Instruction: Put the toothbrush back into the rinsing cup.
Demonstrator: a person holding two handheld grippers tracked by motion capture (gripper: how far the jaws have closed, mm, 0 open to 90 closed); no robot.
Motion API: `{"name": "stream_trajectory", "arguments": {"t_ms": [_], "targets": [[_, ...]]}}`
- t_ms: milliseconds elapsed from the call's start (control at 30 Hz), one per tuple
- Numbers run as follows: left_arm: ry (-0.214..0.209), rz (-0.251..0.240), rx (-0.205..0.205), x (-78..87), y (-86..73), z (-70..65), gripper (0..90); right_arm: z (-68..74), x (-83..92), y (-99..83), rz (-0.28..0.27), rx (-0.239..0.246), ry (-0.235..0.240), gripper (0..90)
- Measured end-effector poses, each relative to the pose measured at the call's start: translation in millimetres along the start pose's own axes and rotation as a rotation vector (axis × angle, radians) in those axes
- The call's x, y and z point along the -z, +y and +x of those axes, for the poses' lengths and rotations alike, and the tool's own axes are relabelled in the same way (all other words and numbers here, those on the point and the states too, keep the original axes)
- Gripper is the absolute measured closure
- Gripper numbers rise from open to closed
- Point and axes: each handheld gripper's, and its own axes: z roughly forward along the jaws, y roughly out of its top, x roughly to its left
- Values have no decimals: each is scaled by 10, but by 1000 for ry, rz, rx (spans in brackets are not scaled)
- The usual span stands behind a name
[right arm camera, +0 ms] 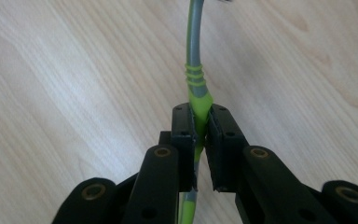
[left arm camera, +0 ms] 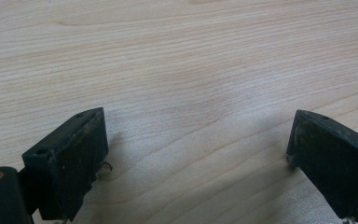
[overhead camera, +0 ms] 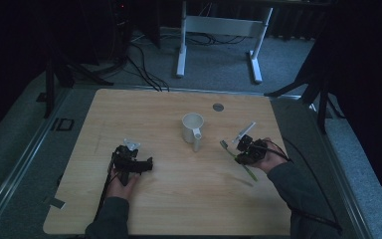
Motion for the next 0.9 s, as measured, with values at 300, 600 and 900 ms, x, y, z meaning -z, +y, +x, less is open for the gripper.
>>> {"name": "stream_trajectory", "arguments": {"t_ms": [300,600,900], "targets": [[0,0,0,0,0,0,55,-40,47,20,-76,-57,-24,820],[0,0,-1,0,0,1,55,-85,72,22,-145,-90,-41,820],[0,0,-1,0,0,0,55,-94,79,60,-200,-115,-59,819]]}}
